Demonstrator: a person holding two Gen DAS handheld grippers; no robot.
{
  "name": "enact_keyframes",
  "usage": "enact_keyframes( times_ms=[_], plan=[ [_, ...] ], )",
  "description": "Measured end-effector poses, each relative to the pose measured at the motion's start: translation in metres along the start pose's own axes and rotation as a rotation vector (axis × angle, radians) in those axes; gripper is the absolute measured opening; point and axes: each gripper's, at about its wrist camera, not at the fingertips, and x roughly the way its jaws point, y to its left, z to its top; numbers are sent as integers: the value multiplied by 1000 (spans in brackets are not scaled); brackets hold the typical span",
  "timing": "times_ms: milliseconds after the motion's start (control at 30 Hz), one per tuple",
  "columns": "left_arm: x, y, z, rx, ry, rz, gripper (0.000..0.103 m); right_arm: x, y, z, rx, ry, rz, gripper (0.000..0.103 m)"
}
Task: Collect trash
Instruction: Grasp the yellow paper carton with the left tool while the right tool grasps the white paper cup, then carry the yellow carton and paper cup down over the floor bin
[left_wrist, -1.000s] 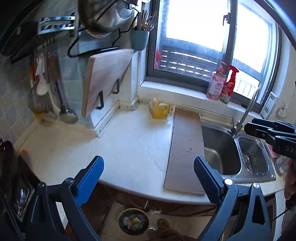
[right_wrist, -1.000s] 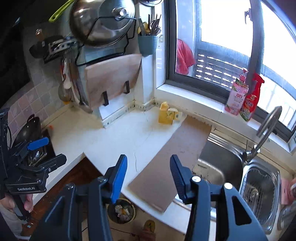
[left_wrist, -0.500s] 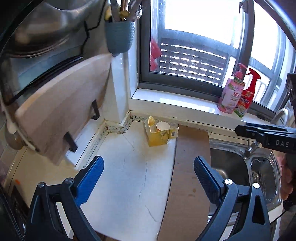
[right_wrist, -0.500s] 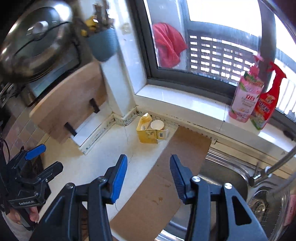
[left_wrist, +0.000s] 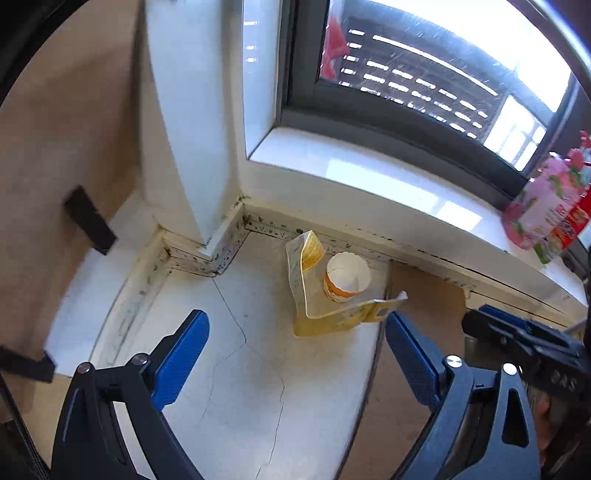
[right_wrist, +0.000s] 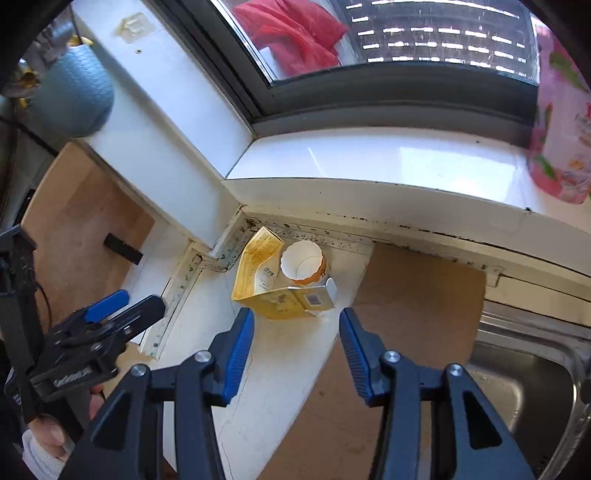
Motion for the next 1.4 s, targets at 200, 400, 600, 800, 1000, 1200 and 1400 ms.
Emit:
enact_keyframes(
  times_ms=[200, 400, 600, 800, 1000, 1200, 1400],
  plan=[
    [77, 8, 7, -80, 97, 7, 77, 33, -22, 5, 63, 10, 43, 48],
    [125, 18, 4, -163, 176, -2, 49, 60, -38, 11, 112, 12, 49, 48],
    [139, 27, -12, -168, 205, -6, 6, 85, -43, 14, 128, 15, 42, 48],
    [110, 47, -43, -162, 158, 60, 3, 112, -45, 14, 160, 35, 51, 48],
    [67, 68, -76, -185, 145, 53, 3, 130, -37, 17, 158, 34, 45, 48],
    [31, 79, -104, -203, 152, 8, 3, 147, -33, 18, 156, 30, -3, 47],
    [-3, 83, -125, -202, 141, -5, 3, 157, -31, 6, 150, 72, -23, 2]
  ],
)
